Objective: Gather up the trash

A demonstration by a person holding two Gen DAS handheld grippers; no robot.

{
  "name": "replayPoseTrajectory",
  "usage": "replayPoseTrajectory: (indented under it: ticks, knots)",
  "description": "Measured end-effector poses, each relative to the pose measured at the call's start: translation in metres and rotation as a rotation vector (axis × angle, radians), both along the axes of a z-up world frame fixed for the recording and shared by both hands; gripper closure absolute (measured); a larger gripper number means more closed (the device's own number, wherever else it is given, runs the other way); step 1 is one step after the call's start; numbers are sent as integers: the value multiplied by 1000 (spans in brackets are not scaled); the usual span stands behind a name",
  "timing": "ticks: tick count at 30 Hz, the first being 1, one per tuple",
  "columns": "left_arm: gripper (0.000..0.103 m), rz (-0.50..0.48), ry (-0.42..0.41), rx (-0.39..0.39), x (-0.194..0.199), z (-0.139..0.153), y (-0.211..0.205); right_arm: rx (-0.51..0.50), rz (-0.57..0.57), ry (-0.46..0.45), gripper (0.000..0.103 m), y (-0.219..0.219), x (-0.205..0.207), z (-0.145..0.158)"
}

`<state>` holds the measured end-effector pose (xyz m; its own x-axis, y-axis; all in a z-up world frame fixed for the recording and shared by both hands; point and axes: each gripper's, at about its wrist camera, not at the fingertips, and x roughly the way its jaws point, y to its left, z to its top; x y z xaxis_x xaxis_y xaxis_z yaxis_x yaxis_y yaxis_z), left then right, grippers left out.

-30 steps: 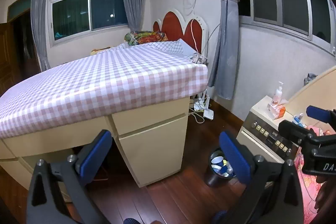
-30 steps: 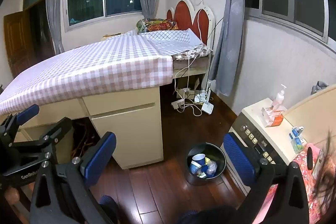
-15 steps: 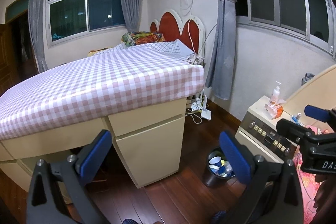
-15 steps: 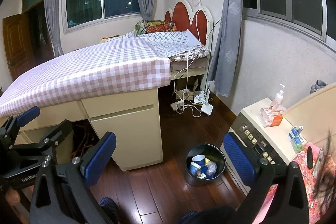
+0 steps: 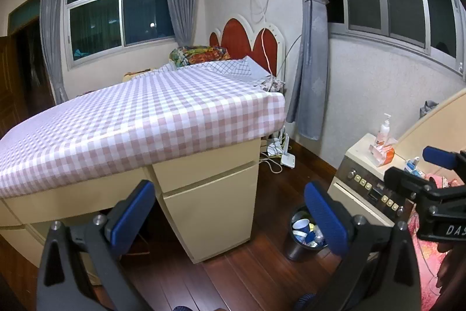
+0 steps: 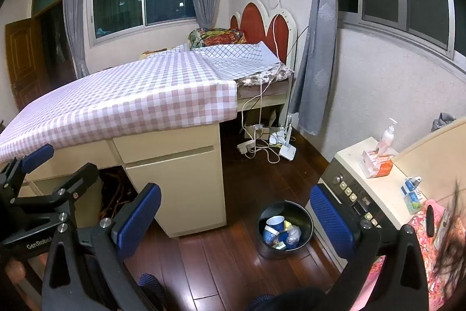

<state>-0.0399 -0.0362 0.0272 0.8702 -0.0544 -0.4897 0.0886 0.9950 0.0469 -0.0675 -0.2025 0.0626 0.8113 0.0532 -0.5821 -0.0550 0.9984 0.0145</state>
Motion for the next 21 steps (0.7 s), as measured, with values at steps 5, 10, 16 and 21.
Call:
replayPoseTrajectory:
  ticks: [5,10,16,21]
  knots:
    - [0,-4,0,1,0,0,-1,1,-5,1,0,-2,2,-1]
    - [0,-11,2,1,1,1,0,3,-5,2,0,-2,1,-1]
    - [0,-8,0,3,1,1,-1,1,-6,2,0,-2,1,-1]
    - [0,-7,-1,3,0,1,-2,2,-6,2,0,-2,1,-1]
